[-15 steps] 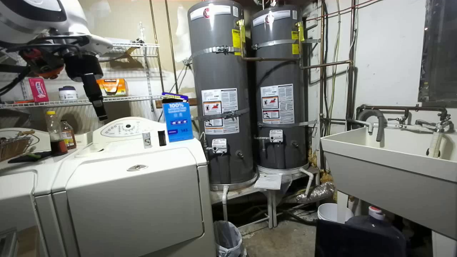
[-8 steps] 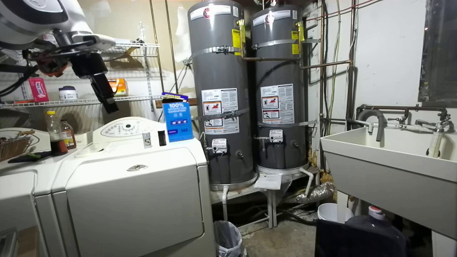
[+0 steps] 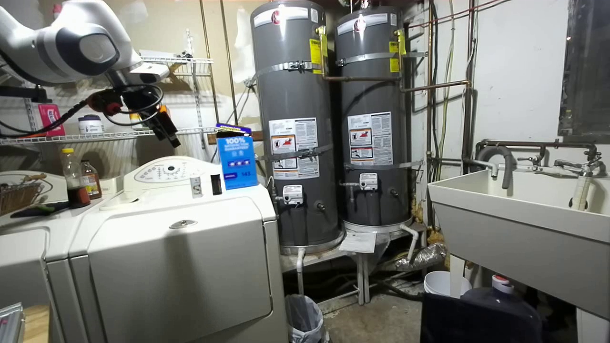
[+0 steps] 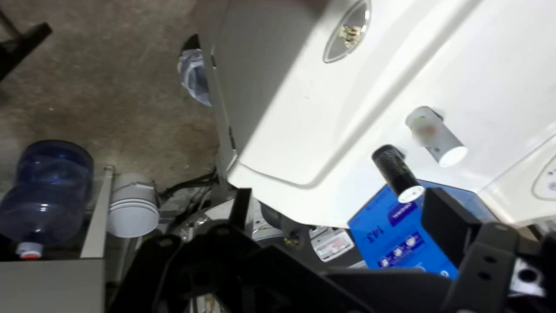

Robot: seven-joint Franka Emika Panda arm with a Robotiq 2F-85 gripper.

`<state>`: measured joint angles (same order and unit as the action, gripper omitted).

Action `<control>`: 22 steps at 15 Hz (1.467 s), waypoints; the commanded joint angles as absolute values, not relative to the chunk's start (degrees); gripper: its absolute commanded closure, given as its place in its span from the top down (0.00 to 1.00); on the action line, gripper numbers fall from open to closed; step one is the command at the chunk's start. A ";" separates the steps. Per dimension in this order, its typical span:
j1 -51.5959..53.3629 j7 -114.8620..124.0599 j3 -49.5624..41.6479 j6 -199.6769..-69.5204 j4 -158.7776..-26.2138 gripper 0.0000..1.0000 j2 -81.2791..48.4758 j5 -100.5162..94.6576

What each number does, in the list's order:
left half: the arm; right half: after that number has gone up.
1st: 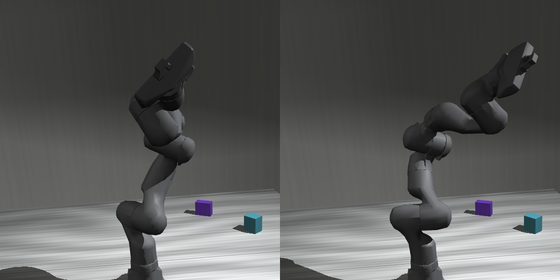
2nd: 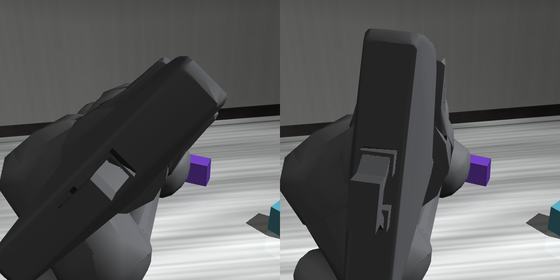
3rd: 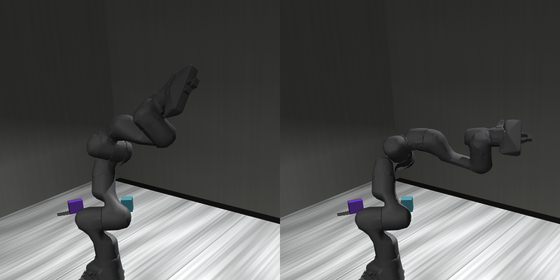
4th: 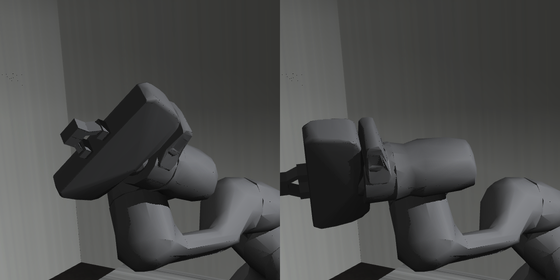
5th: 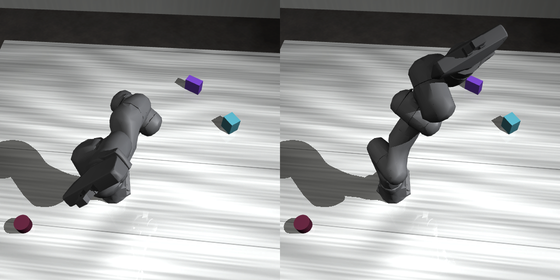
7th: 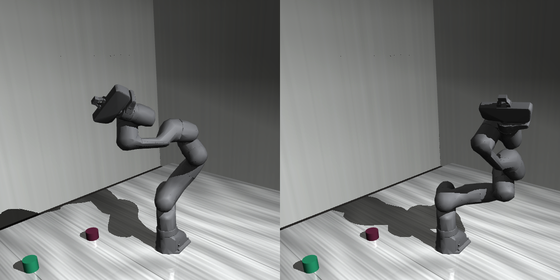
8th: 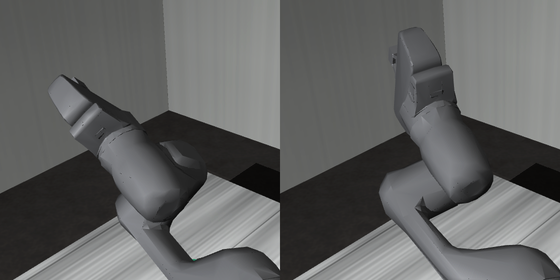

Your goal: Open the washing machine on the right

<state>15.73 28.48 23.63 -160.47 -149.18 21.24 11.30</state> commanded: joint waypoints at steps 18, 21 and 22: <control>28.74 -3.24 16.88 -137.96 -130.38 1.00 0.50 35.57; 25.90 0.11 17.93 -131.76 -128.20 1.00 -3.20 23.93; 25.31 0.64 17.99 -132.48 -127.66 1.00 -3.99 19.66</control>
<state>28.36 -3.45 16.72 -135.32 -131.48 -0.07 30.35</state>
